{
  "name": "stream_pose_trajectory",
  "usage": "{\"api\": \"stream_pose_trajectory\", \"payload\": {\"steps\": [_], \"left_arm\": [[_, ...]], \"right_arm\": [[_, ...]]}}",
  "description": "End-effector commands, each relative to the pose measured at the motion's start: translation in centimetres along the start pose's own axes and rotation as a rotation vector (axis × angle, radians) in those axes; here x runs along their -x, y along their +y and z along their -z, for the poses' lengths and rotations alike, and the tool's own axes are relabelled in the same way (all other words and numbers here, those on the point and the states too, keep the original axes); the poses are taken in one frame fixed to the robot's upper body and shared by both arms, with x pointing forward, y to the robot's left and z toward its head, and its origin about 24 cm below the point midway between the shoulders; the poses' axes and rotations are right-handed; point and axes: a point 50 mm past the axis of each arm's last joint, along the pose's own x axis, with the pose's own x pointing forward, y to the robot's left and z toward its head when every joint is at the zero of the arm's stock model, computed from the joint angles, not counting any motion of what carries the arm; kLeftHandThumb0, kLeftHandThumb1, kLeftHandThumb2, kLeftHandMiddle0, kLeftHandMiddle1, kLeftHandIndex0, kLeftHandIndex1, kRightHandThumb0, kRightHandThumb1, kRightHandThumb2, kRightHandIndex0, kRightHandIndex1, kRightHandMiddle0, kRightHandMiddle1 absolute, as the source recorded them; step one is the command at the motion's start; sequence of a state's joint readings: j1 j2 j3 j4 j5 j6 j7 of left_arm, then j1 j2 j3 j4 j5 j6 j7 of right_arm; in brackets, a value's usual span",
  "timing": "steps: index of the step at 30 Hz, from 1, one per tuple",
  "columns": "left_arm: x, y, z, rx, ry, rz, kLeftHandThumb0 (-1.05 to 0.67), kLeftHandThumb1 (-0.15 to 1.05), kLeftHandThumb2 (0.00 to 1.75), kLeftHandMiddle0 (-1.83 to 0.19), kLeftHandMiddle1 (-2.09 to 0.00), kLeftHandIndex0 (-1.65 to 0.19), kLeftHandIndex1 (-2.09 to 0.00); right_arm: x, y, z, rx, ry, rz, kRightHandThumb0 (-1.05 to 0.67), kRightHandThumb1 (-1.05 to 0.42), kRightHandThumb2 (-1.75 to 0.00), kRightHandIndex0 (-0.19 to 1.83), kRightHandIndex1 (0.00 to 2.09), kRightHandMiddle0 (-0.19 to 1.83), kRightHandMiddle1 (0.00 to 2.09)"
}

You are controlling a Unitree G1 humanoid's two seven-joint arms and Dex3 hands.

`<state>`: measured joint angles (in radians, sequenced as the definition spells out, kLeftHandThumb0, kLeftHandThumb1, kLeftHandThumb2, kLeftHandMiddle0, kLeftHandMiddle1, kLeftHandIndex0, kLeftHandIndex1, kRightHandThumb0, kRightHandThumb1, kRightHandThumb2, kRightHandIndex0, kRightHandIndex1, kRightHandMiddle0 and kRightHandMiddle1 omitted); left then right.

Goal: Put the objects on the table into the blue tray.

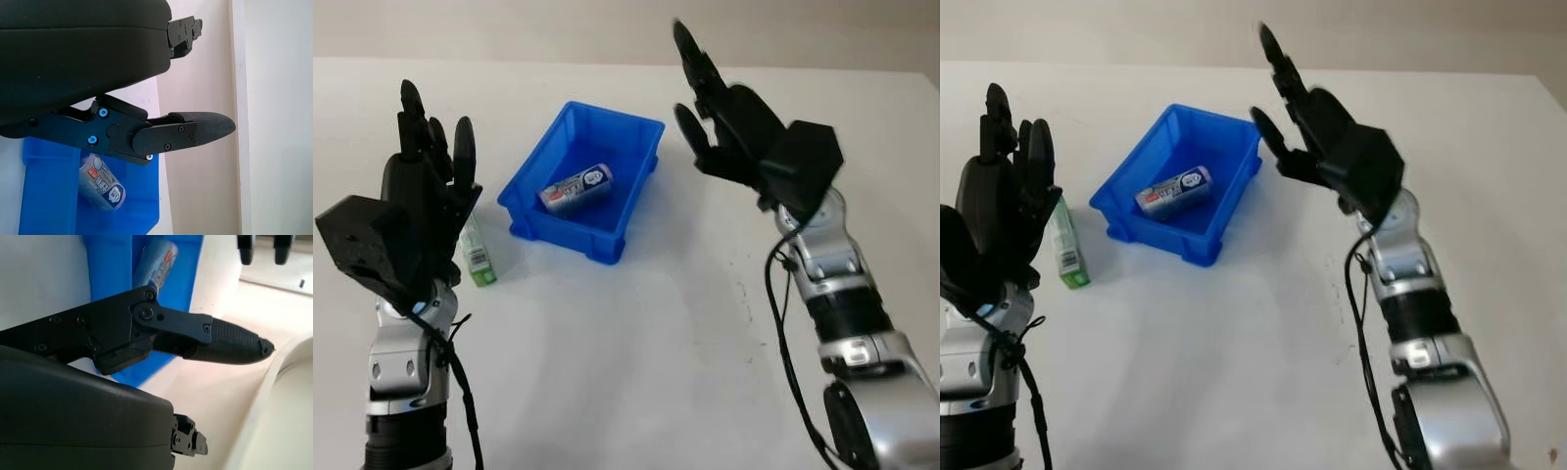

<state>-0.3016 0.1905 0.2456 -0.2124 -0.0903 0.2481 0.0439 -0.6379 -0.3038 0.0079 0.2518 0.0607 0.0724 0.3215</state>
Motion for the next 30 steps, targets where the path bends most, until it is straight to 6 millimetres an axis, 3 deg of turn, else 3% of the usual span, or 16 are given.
{"api": "stream_pose_trajectory", "payload": {"steps": [1,11,22,30], "left_arm": [[-0.1,0.3,-0.3,-0.013,-0.014,0.0,-0.73,1.05,0.49,0.13,-0.05,0.18,-0.05],[0.0,0.5,-0.3,-0.028,-0.017,-0.004,-0.73,1.05,0.5,0.13,-0.05,0.18,-0.05],[0.0,1.2,-0.3,-0.051,-0.013,0.03,-0.73,1.05,0.49,0.14,-0.05,0.19,-0.05],[-0.3,4.2,-1.6,-0.275,-0.013,0.085,-0.71,1.05,0.52,0.15,-0.05,0.18,-0.03]], "right_arm": [[0.7,0.1,-0.1,-0.066,0.0,0.03,-0.86,-1.05,-0.68,-0.19,0.0,-0.19,0.0],[2.6,-0.1,0.4,-0.177,0.006,0.132,-0.8,-1.05,-0.79,-0.19,0.0,-0.19,0.0],[4.5,1.0,1.4,-0.275,0.032,0.157,-0.76,-1.05,-0.79,-0.19,0.0,-0.19,0.0],[4.5,1.3,1.8,-0.289,0.043,0.138,-0.77,-1.05,-0.79,-0.19,0.0,-0.19,0.0]]}}
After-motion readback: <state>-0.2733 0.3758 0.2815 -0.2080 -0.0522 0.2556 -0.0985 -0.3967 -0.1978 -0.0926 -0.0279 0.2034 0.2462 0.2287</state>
